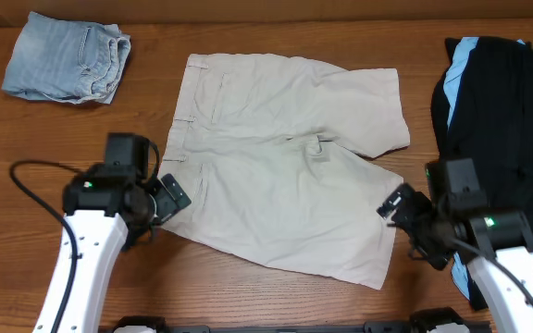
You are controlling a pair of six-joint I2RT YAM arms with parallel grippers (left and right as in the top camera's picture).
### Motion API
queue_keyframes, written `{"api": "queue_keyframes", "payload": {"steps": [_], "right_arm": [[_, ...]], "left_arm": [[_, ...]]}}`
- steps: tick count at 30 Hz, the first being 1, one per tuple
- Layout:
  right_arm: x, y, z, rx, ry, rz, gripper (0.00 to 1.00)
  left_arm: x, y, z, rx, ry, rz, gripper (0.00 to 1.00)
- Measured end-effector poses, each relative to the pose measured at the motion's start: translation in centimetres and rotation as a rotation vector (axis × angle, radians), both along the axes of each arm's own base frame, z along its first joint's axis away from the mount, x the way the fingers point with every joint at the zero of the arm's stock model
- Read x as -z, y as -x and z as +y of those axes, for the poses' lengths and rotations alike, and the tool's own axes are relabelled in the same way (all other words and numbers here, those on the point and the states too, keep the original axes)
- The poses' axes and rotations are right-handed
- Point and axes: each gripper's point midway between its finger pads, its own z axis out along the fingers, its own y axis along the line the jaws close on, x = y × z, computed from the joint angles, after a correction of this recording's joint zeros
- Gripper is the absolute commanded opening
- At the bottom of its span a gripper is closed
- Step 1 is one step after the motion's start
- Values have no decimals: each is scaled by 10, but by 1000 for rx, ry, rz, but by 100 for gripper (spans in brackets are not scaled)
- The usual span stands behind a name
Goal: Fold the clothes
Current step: 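Grasp the bottom leg hems with the left and right grippers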
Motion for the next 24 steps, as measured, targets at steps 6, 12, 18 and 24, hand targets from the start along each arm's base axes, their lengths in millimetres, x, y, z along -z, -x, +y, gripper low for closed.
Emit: {"api": "queue_keyframes", "payload": {"steps": [6,12,18,24], "right_arm": [[15,-12,4,-3,-5,53,100],[23,-12,5,-26,0,88,100],[23,-10,4,-30,2,99,100],[24,-7,4,-29,3,109,97]], "left_arm": [[35,-7,5,-181,86,-7,89],[59,-14,2,-227,154,59,85],[85,-9,-4,-230,178,167,77],[96,-19,-2,-222,170,157,56]]}}
